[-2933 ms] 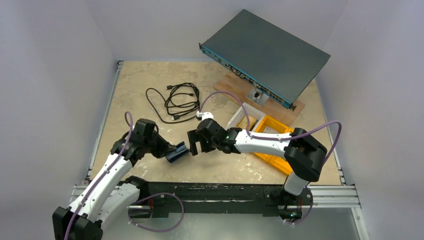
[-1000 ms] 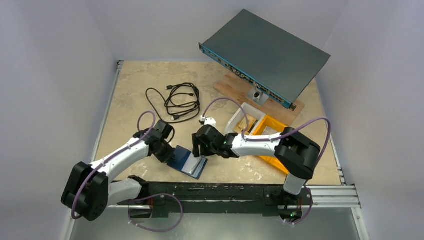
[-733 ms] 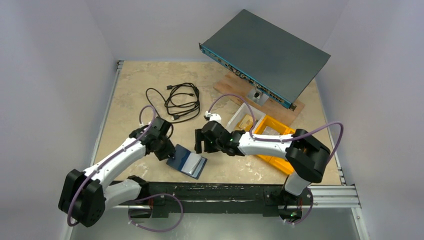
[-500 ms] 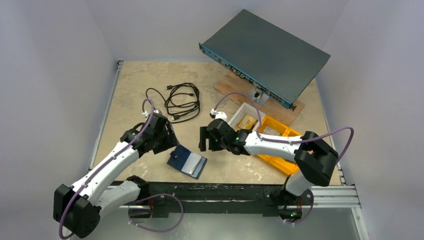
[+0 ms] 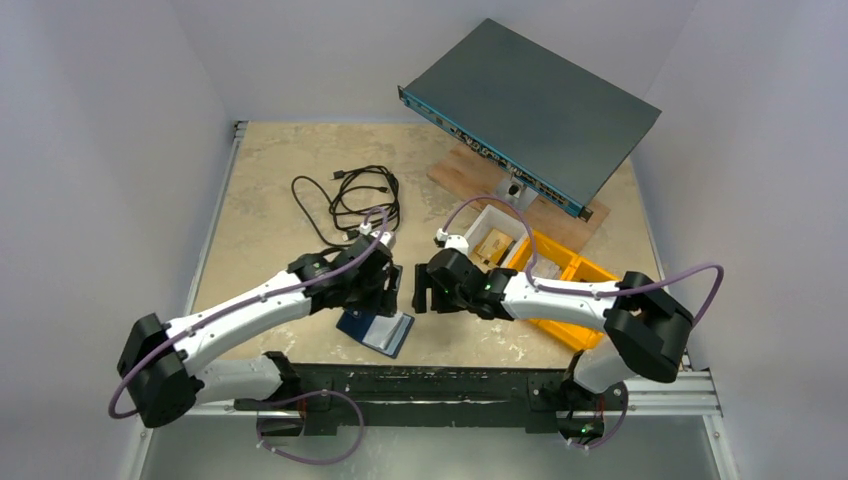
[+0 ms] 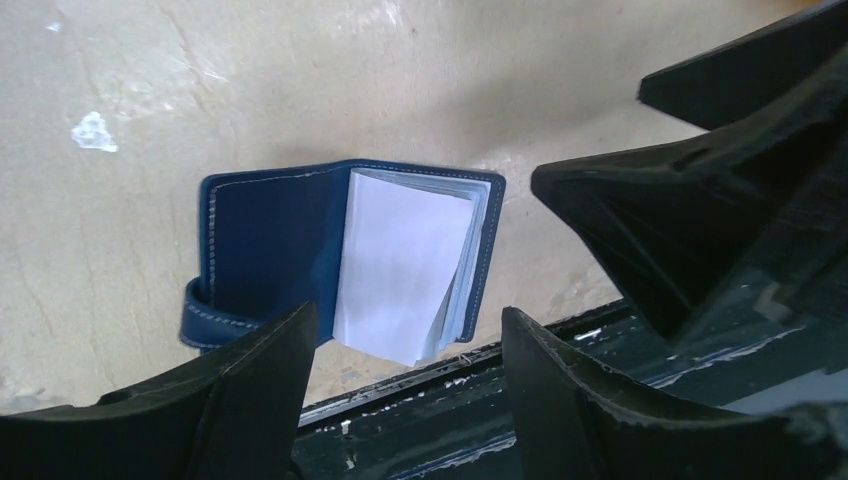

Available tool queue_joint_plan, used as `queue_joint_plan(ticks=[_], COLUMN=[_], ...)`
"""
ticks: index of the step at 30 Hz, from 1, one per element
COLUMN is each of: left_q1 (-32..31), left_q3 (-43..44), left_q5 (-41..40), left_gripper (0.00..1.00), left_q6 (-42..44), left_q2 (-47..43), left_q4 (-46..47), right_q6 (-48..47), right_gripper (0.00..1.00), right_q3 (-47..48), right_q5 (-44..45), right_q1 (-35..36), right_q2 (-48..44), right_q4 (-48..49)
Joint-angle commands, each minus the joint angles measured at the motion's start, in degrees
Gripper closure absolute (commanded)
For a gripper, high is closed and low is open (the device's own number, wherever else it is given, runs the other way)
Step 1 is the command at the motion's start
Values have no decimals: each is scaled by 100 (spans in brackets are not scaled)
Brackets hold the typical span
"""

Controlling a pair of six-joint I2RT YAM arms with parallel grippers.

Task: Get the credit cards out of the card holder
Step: Open the card holder at the center of the board.

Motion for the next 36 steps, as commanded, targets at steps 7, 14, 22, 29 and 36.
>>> queue_joint_plan(ticks=[7, 14, 22, 29, 36], left_q1=[-555, -688, -697, -694, -364], left_q3=[62, -51, -213, -164, -102], left_q5=[-332, -389, -359, -366, 290], left_gripper=[32, 34, 50, 86, 100], left_q6=[24, -64, -213, -518, -1293], left_q2=[1190, 1687, 1988, 1933, 1578], left_q4=[472, 573, 725, 693, 1089], right_q6=[208, 86, -34, -33, -146], right_gripper=[27, 28, 28, 28, 29], right_q3=[-420, -665, -826, -833, -513], right_q5=[26, -206, -391, -559, -437], right_q1=[-34, -39, -38, -39, -32], right_q2=[-588, -888, -955, -826, -578], right_q4=[75, 160, 153, 299, 279])
